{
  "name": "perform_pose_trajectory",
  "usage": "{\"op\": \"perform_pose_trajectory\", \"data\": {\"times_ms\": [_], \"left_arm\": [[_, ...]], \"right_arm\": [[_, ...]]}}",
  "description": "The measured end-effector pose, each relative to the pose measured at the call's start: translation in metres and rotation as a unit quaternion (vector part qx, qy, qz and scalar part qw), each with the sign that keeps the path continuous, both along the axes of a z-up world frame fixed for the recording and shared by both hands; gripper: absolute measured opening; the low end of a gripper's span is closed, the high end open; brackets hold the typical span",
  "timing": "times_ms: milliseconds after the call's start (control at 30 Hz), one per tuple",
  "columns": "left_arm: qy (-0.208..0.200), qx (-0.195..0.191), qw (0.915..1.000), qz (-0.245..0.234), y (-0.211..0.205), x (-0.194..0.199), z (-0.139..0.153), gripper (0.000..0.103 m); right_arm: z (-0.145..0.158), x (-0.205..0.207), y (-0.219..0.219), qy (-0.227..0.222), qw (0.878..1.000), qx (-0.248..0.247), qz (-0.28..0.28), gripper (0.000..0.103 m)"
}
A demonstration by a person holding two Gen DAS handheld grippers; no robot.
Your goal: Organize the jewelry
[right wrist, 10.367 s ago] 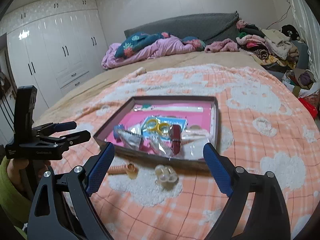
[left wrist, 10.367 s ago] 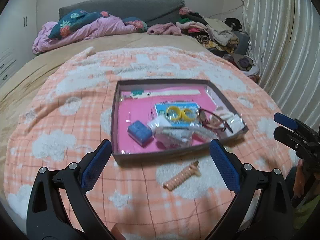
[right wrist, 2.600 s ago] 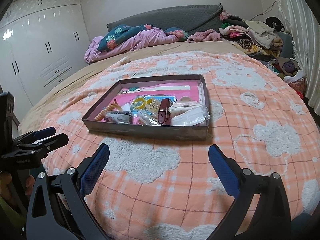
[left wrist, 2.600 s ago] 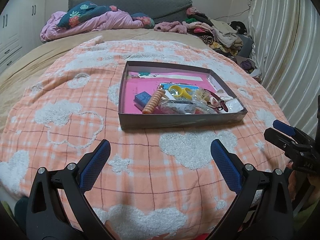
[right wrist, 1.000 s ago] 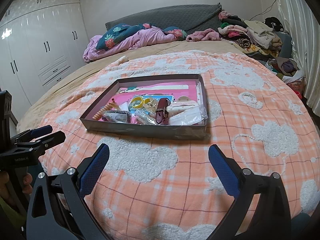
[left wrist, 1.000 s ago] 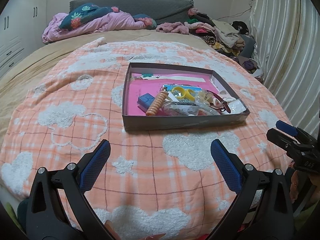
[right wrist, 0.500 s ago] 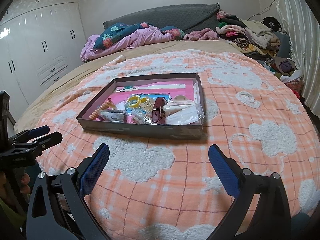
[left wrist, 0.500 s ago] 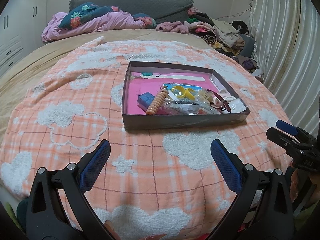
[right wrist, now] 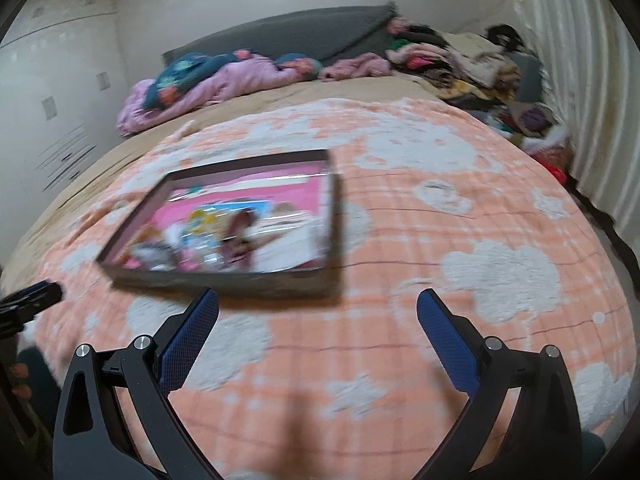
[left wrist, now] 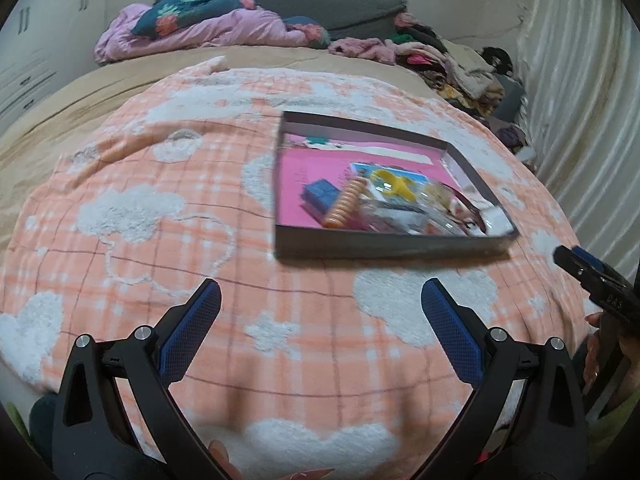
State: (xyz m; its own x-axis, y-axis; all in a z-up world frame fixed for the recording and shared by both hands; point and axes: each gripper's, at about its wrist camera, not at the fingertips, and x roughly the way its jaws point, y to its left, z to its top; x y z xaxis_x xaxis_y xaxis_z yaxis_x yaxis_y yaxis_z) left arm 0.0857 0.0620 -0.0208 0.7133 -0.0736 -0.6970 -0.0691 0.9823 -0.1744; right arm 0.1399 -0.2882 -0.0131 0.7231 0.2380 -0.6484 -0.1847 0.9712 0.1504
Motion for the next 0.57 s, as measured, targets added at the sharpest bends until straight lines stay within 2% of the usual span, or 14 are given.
{"op": "perform_pose_trajectory", "data": {"times_ms": [133,233,300,333,567], "left_arm": [[0.010,0.000,0.9985,0.054,0.032,0.016,-0.003,0.094],[0.012,0.031,0.9922,0.120,0.067,0.037,-0.004,0.094],[0.028,0.070,0.9819,0.174,0.094,0.059,-0.008,0.094],[0.033,0.077,0.9781,0.191,0.106,0.069,-0.010,0.094],[0.094,0.068,0.9481,0.296,0.194,0.138,-0.047,0.094]], "right_arm": [[-0.011,0.038,-0.038,0.014,0.998,-0.020,-0.059,0.099],[-0.021,0.071,-0.075,0.025,0.992,-0.038,-0.114,0.099],[-0.031,0.095,-0.101,0.046,0.987,-0.035,-0.149,0.099],[-0.035,0.106,-0.114,0.053,0.984,-0.030,-0.167,0.099],[-0.079,0.175,-0.186,0.107,0.955,-0.054,-0.272,0.099]]}}
